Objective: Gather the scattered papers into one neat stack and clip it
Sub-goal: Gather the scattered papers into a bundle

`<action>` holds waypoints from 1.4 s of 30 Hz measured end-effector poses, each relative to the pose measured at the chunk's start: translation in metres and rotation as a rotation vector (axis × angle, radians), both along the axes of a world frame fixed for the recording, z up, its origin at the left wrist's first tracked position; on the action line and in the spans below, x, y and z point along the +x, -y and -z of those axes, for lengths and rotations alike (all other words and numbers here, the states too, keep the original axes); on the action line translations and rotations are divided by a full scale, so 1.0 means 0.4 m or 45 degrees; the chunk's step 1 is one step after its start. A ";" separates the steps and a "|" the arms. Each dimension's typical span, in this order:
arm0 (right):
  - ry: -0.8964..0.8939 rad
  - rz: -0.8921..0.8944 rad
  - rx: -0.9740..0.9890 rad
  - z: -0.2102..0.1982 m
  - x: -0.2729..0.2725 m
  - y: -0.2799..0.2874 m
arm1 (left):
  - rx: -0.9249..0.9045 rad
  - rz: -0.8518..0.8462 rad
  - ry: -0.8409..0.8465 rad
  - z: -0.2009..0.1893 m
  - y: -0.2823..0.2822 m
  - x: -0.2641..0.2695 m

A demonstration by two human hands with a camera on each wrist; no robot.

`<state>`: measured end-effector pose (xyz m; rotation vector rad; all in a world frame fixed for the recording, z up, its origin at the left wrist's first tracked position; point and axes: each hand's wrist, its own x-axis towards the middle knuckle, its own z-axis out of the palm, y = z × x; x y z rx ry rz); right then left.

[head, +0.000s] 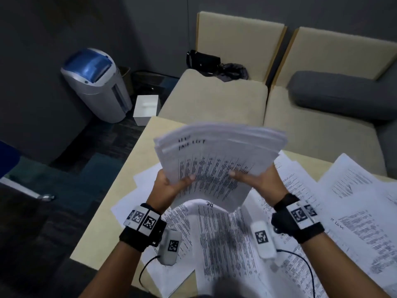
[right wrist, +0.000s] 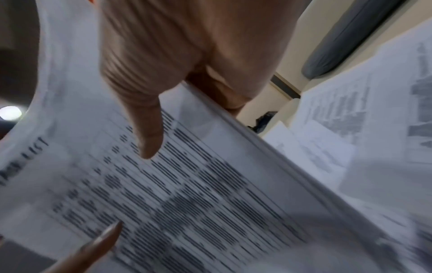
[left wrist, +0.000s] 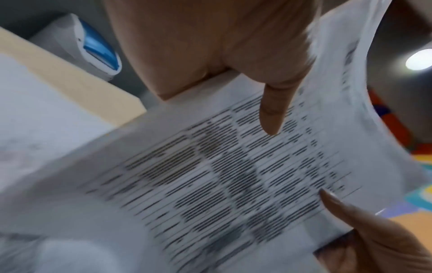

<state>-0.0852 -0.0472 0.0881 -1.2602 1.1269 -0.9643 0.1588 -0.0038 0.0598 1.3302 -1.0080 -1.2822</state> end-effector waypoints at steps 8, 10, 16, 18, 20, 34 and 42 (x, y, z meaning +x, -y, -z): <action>-0.146 -0.108 0.209 0.133 0.012 -0.071 | 0.123 0.046 0.099 0.079 -0.036 0.000; -0.167 -0.121 0.190 0.140 0.018 -0.076 | 0.027 0.025 0.179 0.065 -0.036 -0.006; -0.491 -0.041 0.222 0.239 -0.065 -0.061 | -0.043 -0.115 0.856 0.114 -0.012 0.043; -0.709 0.122 0.393 0.302 -0.159 -0.058 | 0.087 -0.051 1.014 0.152 0.005 0.068; -0.919 0.363 0.666 0.360 -0.271 -0.060 | 0.275 -0.009 1.054 0.201 0.014 0.089; -0.922 0.996 1.154 0.376 -0.371 -0.069 | 0.638 0.116 0.982 0.346 0.132 -0.004; -0.500 0.971 0.266 0.216 -0.312 -0.069 | 0.750 0.155 0.751 0.380 0.108 0.005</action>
